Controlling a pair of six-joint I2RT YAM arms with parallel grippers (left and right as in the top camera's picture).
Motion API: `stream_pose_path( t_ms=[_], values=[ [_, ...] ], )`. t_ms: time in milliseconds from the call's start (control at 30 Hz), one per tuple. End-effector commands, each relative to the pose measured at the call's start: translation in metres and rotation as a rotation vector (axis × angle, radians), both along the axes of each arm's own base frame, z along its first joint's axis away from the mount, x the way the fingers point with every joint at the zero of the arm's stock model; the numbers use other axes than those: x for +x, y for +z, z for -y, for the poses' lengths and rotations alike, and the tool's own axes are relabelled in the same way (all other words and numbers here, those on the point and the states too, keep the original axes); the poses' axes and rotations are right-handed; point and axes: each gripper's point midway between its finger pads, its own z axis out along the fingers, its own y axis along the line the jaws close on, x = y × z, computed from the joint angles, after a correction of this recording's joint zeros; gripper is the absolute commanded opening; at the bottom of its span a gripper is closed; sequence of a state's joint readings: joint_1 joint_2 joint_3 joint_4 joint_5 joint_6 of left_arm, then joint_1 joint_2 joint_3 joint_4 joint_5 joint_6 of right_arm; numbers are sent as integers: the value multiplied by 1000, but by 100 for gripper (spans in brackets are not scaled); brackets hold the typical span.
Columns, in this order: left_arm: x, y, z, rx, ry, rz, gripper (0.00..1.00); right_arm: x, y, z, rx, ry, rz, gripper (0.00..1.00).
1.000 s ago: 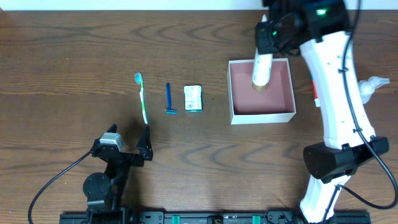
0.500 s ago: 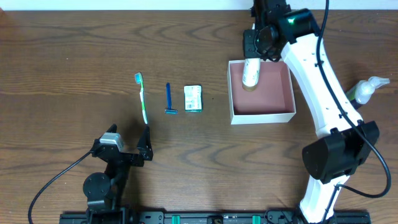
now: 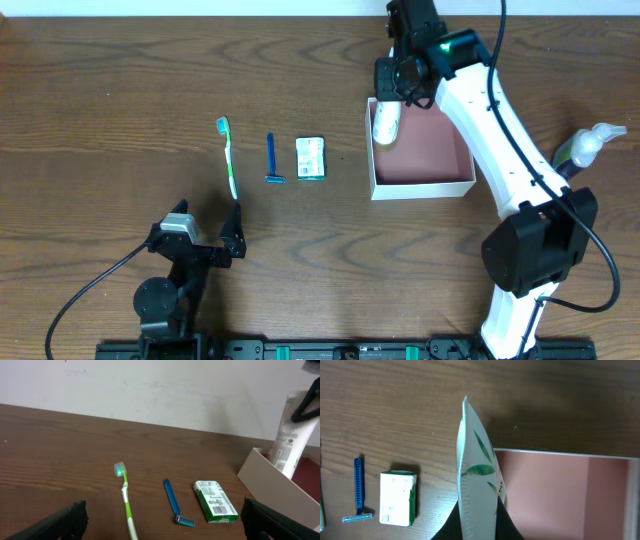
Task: Pack container
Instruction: 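Open the right gripper to release the tube in the box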
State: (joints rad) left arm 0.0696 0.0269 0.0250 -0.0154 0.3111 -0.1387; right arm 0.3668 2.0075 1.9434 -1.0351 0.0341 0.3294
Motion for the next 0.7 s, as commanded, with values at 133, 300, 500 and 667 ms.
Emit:
stream_pose_path(
  t_ms=[133, 300, 500, 667],
  values=[
    [-1, -16, 1, -13, -6, -51, 98, -1, 8, -6, 15, -2, 27, 1],
    [-1, -16, 1, -13, -6, -51, 98, -1, 7, -5, 14, -2, 25, 3],
    [-1, -16, 1, -13, -6, -51, 98, 4, 10, -7, 22, -2, 46, 3],
    [-1, -16, 1, -13, -6, -51, 98, 8, 13, -8, 28, -4, 68, 5]
  ],
)
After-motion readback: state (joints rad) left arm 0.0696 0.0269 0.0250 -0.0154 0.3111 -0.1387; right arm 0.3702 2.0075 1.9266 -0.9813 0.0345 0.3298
